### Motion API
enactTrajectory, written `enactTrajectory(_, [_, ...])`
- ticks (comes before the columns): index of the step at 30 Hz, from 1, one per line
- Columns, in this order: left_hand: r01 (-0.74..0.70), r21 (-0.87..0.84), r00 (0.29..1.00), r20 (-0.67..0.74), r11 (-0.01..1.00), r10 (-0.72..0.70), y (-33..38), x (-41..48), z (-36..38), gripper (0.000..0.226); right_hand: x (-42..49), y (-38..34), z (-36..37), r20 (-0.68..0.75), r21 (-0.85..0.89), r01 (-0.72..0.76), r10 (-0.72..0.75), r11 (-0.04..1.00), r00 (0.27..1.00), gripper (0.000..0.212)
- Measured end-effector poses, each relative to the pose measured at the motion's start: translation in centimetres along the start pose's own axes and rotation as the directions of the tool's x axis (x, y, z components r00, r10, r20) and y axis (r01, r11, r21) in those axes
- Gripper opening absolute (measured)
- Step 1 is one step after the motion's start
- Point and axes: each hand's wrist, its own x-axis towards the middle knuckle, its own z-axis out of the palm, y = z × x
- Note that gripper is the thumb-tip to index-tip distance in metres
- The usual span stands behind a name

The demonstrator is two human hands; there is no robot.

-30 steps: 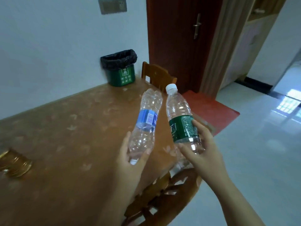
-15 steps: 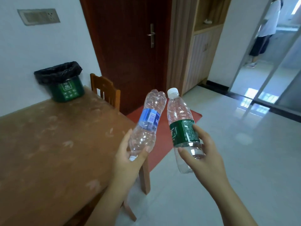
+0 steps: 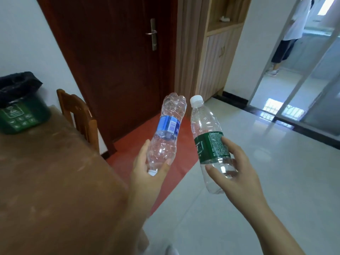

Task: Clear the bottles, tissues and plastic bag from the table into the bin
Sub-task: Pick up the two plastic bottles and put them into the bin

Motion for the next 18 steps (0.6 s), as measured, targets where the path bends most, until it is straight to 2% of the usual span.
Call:
enactTrajectory(5, [0.029, 0.032, 0.995, -0.101, 0.999, -0.026, -0.2, 7.8, 1.5, 0.084, 10.0, 1.0, 2.3, 0.098, 0.014, 0.045, -0.047, 0.999, 0.994, 0.067])
enactTrajectory(13, [0.087, 0.135, 0.977, -0.204, 0.987, -0.058, -2.3, 16.2, 3.4, 0.088, 21.0, 4.4, 6.7, 0.239, 0.110, 0.012, -0.038, 0.994, 0.970, 0.067])
enactTrajectory(18, [0.067, 0.170, 0.957, -0.291, 0.983, -0.015, -2.8, 22.9, 5.8, 0.068, 30.1, 5.9, 9.1, 0.331, 0.135, 0.030, -0.073, 0.990, 0.941, 0.067])
